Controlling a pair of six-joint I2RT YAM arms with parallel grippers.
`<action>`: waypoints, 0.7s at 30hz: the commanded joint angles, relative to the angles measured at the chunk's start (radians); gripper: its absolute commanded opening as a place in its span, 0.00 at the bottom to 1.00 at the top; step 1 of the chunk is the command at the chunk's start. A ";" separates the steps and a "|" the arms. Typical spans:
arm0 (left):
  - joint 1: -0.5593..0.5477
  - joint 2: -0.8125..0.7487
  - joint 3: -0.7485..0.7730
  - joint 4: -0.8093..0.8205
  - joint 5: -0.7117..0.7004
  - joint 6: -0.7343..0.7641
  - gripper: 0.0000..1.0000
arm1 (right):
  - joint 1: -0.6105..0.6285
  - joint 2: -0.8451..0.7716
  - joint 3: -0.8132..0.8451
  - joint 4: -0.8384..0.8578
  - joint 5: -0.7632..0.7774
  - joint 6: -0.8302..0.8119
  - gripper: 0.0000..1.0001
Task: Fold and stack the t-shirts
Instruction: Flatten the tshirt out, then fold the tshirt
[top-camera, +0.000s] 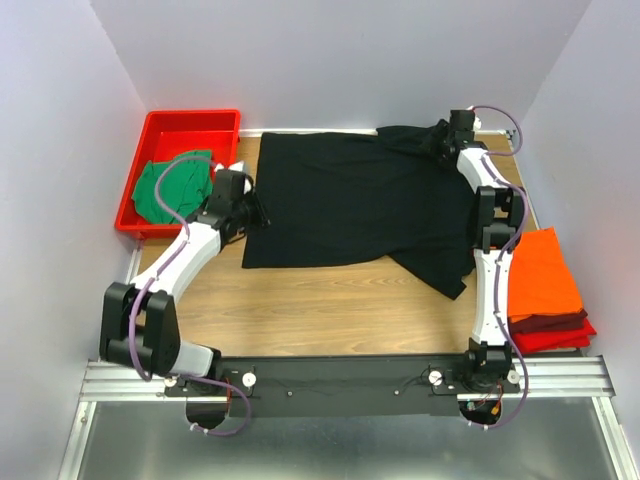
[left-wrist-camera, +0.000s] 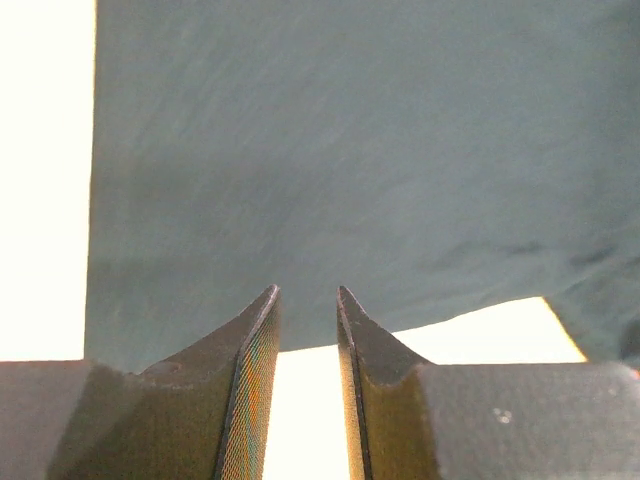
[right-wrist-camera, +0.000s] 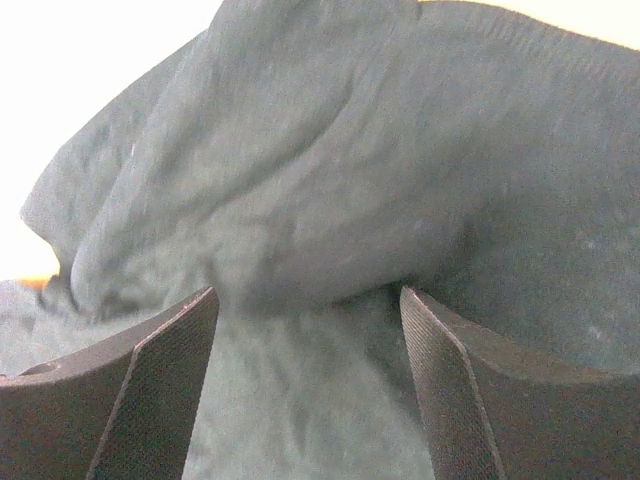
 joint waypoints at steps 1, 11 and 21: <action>-0.004 -0.115 -0.102 -0.046 -0.180 -0.117 0.36 | 0.010 -0.125 -0.069 -0.103 -0.103 -0.034 0.81; -0.004 -0.298 -0.398 -0.010 -0.314 -0.269 0.55 | 0.088 -0.642 -0.536 -0.063 -0.039 -0.001 0.82; -0.006 -0.159 -0.346 -0.011 -0.503 -0.272 0.59 | 0.211 -1.043 -1.049 0.044 0.016 0.029 0.82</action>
